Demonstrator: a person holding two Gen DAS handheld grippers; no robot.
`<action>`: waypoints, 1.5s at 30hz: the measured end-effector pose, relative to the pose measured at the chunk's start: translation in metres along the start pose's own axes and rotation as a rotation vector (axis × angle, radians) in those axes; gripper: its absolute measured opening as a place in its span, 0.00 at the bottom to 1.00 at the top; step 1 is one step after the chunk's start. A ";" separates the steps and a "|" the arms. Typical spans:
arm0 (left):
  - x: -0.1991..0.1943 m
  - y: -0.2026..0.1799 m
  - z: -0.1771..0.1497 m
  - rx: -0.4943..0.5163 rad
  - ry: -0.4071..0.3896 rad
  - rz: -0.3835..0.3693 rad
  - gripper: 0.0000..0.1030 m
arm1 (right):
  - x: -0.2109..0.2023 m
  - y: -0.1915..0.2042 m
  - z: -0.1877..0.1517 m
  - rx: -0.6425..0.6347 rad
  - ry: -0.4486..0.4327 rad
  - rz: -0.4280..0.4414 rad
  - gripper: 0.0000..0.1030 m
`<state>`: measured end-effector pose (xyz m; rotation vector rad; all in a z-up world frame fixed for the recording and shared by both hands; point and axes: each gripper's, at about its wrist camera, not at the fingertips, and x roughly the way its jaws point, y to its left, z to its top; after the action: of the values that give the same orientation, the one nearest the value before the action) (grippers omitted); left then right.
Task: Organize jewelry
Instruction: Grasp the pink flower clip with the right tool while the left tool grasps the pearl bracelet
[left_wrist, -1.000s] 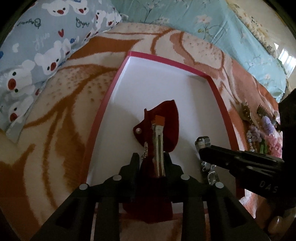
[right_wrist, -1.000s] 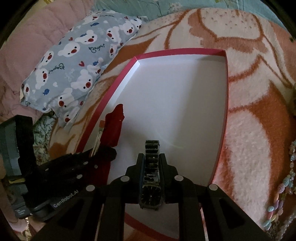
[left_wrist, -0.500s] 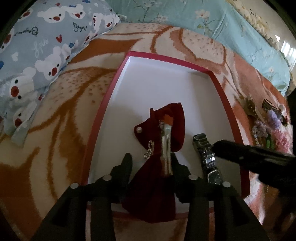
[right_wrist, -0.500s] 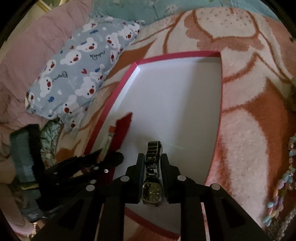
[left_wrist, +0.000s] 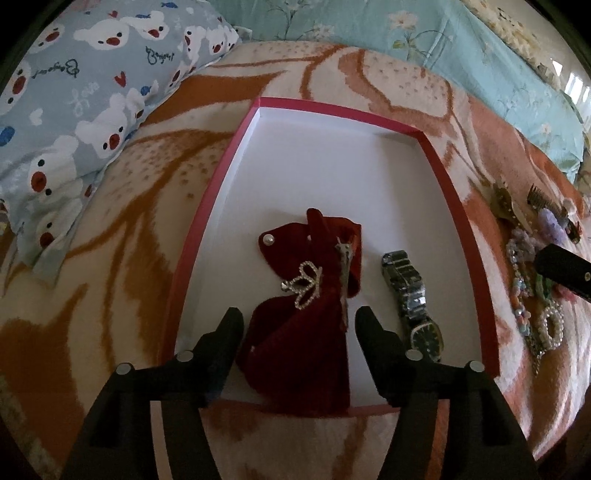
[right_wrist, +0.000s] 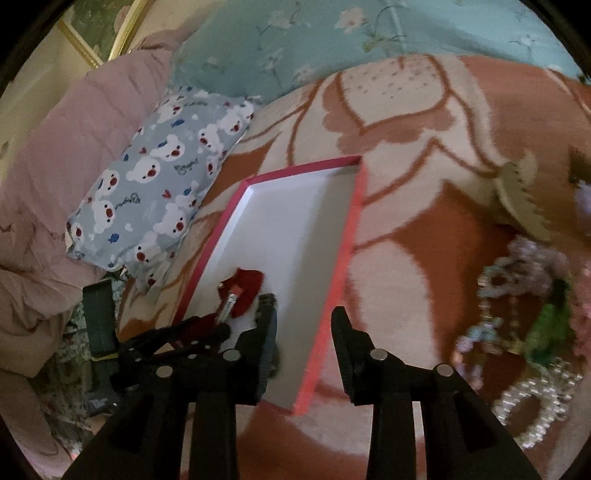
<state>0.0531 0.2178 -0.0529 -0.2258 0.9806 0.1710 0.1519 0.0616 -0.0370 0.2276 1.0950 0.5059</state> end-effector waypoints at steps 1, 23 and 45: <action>-0.003 -0.002 -0.001 0.001 -0.002 -0.001 0.65 | -0.004 -0.004 -0.001 0.007 -0.005 -0.007 0.35; -0.053 -0.079 -0.004 0.081 -0.037 -0.147 0.74 | -0.103 -0.123 -0.043 0.182 -0.097 -0.199 0.52; -0.032 -0.218 -0.014 0.365 0.037 -0.354 0.74 | -0.129 -0.187 -0.040 0.301 -0.160 -0.276 0.53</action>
<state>0.0774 0.0029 -0.0093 -0.0637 0.9751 -0.3352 0.1214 -0.1671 -0.0311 0.3672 1.0235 0.0726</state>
